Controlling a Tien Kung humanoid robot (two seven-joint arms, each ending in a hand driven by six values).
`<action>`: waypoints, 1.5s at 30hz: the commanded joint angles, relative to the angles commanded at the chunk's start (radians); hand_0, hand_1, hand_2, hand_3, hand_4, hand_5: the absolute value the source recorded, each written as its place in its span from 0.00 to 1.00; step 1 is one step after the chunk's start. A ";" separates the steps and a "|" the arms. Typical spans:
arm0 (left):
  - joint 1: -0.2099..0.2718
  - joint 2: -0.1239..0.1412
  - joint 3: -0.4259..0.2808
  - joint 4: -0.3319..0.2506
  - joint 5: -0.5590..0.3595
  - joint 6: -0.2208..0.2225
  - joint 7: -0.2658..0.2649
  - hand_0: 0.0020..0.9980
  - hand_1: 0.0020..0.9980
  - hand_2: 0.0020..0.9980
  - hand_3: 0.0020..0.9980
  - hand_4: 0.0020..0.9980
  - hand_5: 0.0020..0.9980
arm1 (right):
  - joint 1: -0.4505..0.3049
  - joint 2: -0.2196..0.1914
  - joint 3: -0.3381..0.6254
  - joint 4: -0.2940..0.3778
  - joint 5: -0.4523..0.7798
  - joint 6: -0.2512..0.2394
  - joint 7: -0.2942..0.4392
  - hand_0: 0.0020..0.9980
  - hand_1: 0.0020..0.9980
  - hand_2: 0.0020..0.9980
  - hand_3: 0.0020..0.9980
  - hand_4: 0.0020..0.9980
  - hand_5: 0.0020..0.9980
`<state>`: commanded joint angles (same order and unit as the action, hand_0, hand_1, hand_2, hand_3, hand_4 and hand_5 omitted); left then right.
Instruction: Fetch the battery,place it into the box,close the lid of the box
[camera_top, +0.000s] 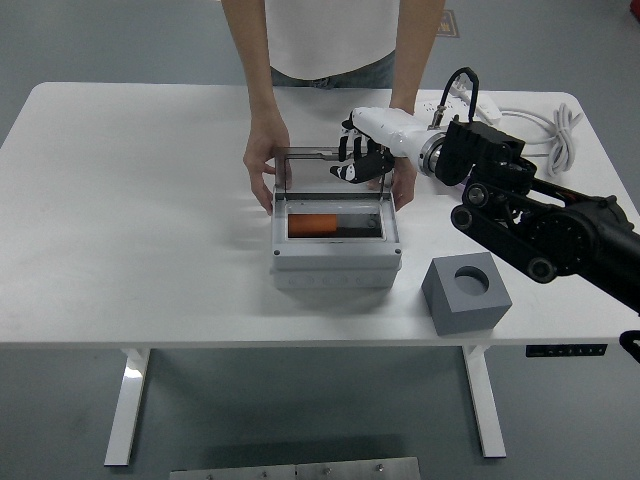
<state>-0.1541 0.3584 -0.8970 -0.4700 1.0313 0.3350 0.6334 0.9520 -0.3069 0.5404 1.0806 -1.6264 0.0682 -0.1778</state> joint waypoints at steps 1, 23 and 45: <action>0.000 0.000 0.000 0.000 0.001 0.000 0.001 0.64 0.69 0.57 0.59 0.51 0.00 | 0.000 0.000 0.001 0.000 -0.001 -0.003 0.002 0.25 0.30 0.37 0.43 0.74 0.33; 0.003 -0.002 -0.002 -0.002 0.009 -0.005 0.009 0.65 0.70 0.57 0.59 0.51 0.00 | -0.047 -0.057 0.070 0.063 -0.036 0.004 -0.012 0.25 0.30 0.38 0.44 0.74 0.34; 0.002 -0.007 0.002 -0.001 0.005 -0.005 0.010 0.65 0.70 0.58 0.59 0.51 0.00 | -0.122 -0.165 0.194 0.203 -0.022 -0.020 -0.017 0.25 0.29 0.37 0.44 0.74 0.35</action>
<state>-0.1525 0.3511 -0.8949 -0.4710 1.0361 0.3298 0.6435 0.8299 -0.4721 0.7344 1.2832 -1.6483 0.0478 -0.1946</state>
